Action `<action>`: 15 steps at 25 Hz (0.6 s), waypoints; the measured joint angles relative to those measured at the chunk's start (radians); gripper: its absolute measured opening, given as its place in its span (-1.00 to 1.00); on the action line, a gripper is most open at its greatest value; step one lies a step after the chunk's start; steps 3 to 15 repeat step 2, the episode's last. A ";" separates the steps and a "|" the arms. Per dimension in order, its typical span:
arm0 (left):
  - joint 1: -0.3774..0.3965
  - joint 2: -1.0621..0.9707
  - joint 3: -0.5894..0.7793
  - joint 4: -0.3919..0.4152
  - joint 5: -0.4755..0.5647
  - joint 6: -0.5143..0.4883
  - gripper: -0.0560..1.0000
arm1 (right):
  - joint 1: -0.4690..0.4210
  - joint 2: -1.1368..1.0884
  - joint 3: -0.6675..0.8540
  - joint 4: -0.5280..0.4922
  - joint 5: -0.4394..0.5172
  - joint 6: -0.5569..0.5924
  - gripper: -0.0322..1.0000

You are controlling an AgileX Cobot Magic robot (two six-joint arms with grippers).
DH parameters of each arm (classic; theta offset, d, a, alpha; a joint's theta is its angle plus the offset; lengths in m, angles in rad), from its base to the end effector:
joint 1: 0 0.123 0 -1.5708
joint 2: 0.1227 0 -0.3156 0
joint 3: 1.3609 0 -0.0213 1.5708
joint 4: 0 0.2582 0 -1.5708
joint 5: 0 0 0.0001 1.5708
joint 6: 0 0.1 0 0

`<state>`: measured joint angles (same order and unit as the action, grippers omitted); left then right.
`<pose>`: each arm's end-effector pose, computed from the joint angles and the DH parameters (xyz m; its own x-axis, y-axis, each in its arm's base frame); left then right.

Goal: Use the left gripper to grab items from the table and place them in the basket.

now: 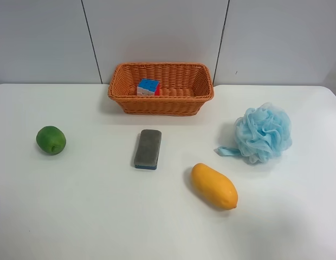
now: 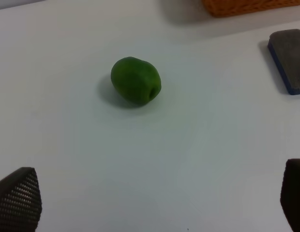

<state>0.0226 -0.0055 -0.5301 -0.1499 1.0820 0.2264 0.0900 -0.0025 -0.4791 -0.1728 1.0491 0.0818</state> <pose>-0.0268 -0.0138 0.2842 -0.4187 0.1442 -0.8966 0.1629 0.9832 0.0820 -0.0179 -0.0166 0.2727 -0.4546 -0.0460 -0.8895 0.0410 0.9965 -0.0724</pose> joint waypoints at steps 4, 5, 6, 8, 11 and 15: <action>0.000 0.000 0.000 0.000 0.000 0.000 0.99 | 0.000 0.000 0.000 0.000 0.000 0.000 0.98; 0.000 0.000 0.000 0.000 0.000 0.000 0.99 | 0.000 0.000 0.000 0.000 0.000 0.000 0.98; 0.000 0.000 0.000 0.000 0.000 0.000 0.99 | 0.000 0.000 0.000 0.000 0.000 0.000 0.98; 0.000 0.000 0.000 0.000 0.000 0.000 0.99 | 0.000 0.000 0.000 0.000 0.000 0.000 0.98; 0.000 0.000 0.000 0.000 0.000 0.000 0.99 | 0.000 0.000 0.000 0.000 0.000 0.000 0.98; 0.000 0.000 0.000 0.000 0.000 0.000 0.99 | 0.000 0.000 0.000 0.000 0.000 0.000 0.98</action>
